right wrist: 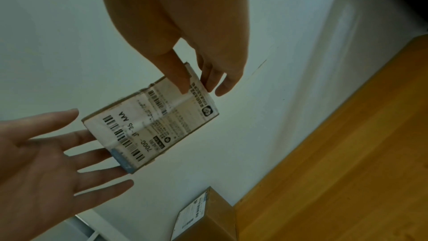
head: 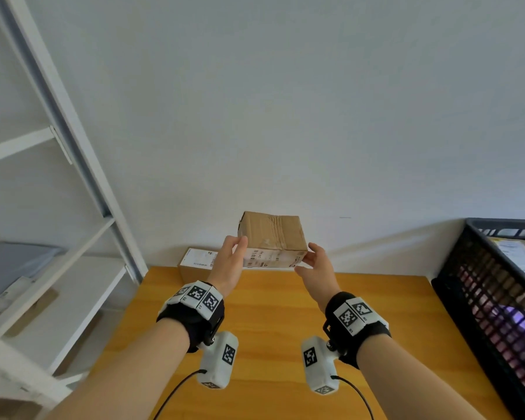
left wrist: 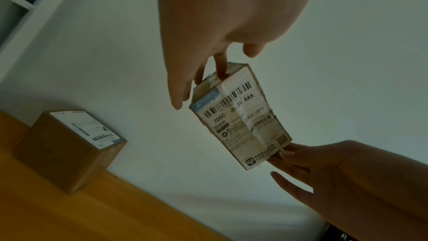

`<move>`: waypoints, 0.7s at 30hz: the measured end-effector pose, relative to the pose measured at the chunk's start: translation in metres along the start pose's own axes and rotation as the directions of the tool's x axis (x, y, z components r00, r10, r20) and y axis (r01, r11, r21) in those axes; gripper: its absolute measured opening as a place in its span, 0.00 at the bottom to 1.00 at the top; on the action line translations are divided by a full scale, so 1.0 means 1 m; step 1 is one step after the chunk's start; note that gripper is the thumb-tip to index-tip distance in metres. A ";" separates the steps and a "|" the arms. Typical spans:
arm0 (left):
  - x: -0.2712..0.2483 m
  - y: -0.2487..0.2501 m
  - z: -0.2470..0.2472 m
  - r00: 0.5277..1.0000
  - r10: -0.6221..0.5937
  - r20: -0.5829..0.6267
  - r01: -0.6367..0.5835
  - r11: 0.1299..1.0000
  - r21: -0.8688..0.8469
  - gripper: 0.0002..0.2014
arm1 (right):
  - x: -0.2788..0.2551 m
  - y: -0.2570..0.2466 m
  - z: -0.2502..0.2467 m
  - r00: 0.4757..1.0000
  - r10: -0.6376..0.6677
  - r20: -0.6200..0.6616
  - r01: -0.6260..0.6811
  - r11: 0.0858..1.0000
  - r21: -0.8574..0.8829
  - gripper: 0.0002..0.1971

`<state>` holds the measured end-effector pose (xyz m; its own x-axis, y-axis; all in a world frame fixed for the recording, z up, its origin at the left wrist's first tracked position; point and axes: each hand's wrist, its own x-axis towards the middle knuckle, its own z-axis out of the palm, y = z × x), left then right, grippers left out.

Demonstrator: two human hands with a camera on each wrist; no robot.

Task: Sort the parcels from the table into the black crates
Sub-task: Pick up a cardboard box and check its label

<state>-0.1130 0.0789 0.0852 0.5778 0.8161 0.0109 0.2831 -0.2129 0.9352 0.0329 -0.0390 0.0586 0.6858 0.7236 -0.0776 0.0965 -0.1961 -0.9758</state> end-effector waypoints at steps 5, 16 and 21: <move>-0.012 0.014 0.009 1.000 0.025 0.010 -0.024 0.998 -0.057 0.17 | -0.011 -0.001 -0.013 1.000 0.000 -0.024 0.002 0.997 0.078 0.26; -0.018 0.046 0.020 0.975 0.188 0.119 -0.185 0.982 -0.034 0.30 | -0.037 -0.013 -0.024 0.991 -0.102 -0.084 0.111 0.988 0.109 0.21; -0.020 0.056 0.023 0.963 0.233 0.132 -0.223 0.971 -0.089 0.28 | -0.048 -0.020 -0.019 0.994 -0.102 -0.042 0.109 0.975 0.196 0.19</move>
<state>-0.0910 0.0379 0.1295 0.7238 0.6656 0.1820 0.0775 -0.3405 0.9370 0.0123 -0.0824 0.0858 0.7023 0.7111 0.0314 0.0274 0.0170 -0.9995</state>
